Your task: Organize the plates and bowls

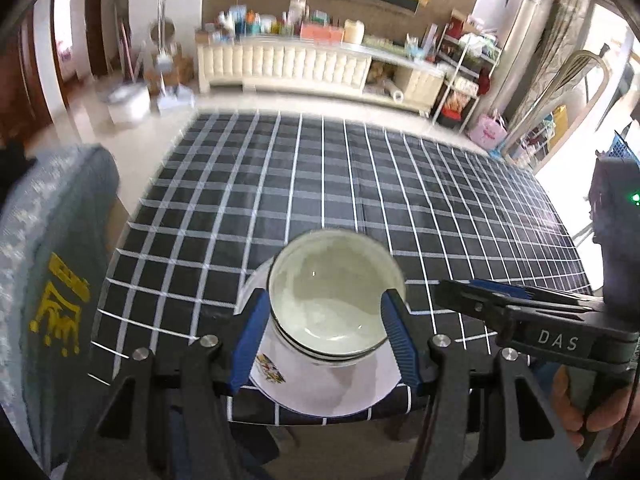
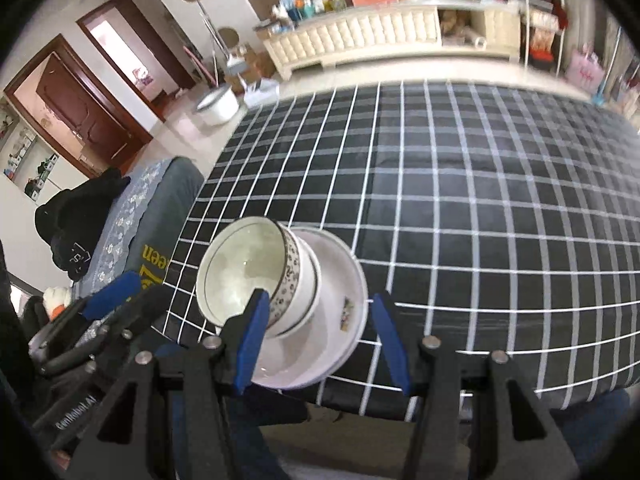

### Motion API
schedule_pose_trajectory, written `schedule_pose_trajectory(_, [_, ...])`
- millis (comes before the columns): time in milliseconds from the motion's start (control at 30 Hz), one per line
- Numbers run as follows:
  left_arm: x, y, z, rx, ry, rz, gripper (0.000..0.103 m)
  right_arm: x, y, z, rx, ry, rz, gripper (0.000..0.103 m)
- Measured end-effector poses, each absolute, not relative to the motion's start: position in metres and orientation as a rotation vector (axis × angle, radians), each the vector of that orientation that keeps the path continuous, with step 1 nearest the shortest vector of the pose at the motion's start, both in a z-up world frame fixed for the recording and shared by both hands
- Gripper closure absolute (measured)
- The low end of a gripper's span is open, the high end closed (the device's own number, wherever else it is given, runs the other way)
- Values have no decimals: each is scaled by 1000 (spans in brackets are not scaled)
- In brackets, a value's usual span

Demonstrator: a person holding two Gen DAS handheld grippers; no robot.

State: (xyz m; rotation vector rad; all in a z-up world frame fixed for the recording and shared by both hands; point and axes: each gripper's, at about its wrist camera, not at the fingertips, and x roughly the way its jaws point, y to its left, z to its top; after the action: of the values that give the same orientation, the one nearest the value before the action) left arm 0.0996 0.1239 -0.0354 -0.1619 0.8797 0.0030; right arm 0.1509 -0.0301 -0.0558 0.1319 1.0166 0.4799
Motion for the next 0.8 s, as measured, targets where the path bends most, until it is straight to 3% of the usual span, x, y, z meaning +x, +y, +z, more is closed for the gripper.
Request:
schedule_pose_trajectory(167, [68, 110, -11, -128, 789, 9, 47, 115, -47, -34, 85, 875, 441, 44])
schedule_pose_trajectory(367, [26, 92, -1, -120, 711, 21, 47, 73, -68, -21, 56, 750, 389, 31])
schedule_pose_trajectory(633, [-38, 69, 5, -82, 598, 59, 47, 18, -89, -8, 40, 626, 355, 26])
schedule_pose_trajectory(733, [-57, 63, 5, -72, 574, 44, 47, -1, -89, -4, 18, 575, 345, 12])
schedule_pose_trajectory(800, [-65, 60, 6, -77, 565, 35, 47, -13, -91, -4, 4, 543, 340, 9])
